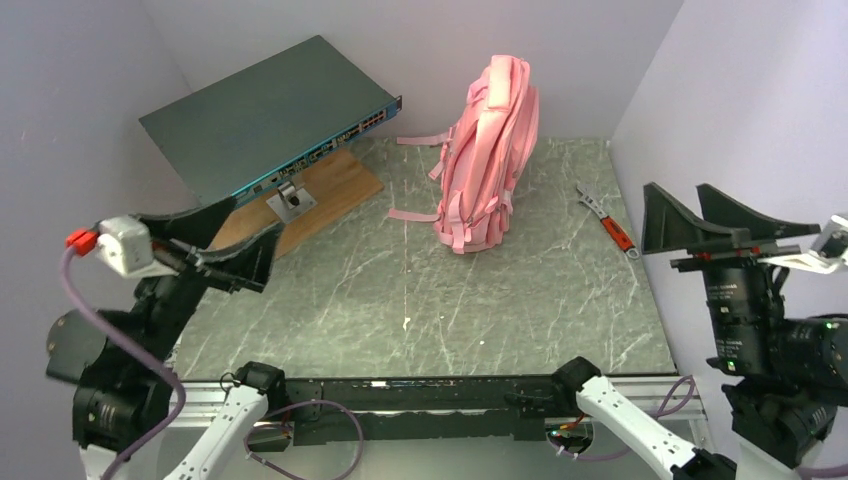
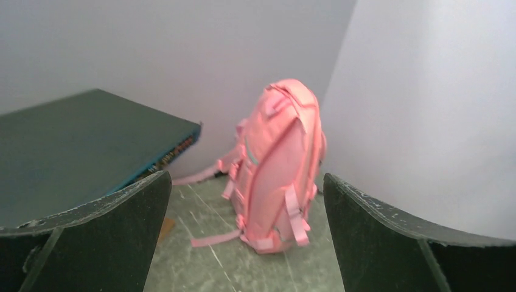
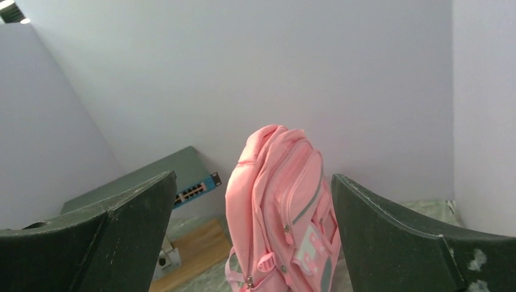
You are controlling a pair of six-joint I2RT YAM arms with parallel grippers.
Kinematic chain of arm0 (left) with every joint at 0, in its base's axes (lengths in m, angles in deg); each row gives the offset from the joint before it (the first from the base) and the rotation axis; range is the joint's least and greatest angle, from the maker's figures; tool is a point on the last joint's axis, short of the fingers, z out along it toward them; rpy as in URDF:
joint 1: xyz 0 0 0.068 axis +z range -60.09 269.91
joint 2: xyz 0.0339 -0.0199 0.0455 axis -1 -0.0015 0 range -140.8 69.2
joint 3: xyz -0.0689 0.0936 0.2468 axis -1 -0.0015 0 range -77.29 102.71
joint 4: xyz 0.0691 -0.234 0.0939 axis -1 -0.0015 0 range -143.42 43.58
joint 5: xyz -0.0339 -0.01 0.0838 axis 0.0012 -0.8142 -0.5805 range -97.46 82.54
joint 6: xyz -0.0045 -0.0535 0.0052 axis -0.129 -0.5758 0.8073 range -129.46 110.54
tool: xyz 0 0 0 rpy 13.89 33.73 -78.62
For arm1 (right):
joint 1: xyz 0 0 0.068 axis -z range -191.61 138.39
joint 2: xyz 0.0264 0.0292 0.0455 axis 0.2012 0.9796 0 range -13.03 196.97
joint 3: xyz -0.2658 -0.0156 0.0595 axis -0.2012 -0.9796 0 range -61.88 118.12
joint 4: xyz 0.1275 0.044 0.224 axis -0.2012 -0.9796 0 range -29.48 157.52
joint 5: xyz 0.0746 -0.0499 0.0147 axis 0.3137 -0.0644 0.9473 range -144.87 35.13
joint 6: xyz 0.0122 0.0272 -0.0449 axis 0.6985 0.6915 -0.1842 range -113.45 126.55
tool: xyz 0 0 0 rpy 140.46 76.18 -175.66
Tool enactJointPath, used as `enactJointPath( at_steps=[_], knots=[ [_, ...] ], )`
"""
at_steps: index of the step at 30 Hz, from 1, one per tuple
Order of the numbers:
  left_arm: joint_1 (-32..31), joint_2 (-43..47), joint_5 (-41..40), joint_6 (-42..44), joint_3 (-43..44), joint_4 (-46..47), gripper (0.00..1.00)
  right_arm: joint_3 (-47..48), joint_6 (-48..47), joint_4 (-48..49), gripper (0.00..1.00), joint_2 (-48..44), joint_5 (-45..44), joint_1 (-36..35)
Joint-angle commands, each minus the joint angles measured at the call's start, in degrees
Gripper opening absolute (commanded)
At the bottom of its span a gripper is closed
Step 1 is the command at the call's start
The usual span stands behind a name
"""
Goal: Pack the student bag
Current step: Reset both arms
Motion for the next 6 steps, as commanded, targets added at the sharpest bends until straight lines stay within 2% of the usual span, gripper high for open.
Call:
enactJointPath(
  at_steps=[1,6],
  knots=[
    [-0.1,3.2,-10.3,4.4,0.3,2.9,1.0,-0.9,1.1,-4.4,1.0,-2.0,-4.7,0.1],
    [-0.1,5.1,-11.5,4.9,0.4,2.9,1.0,-2.0,1.5,-6.0,1.0,-5.7,-4.1,0.2]
  ],
)
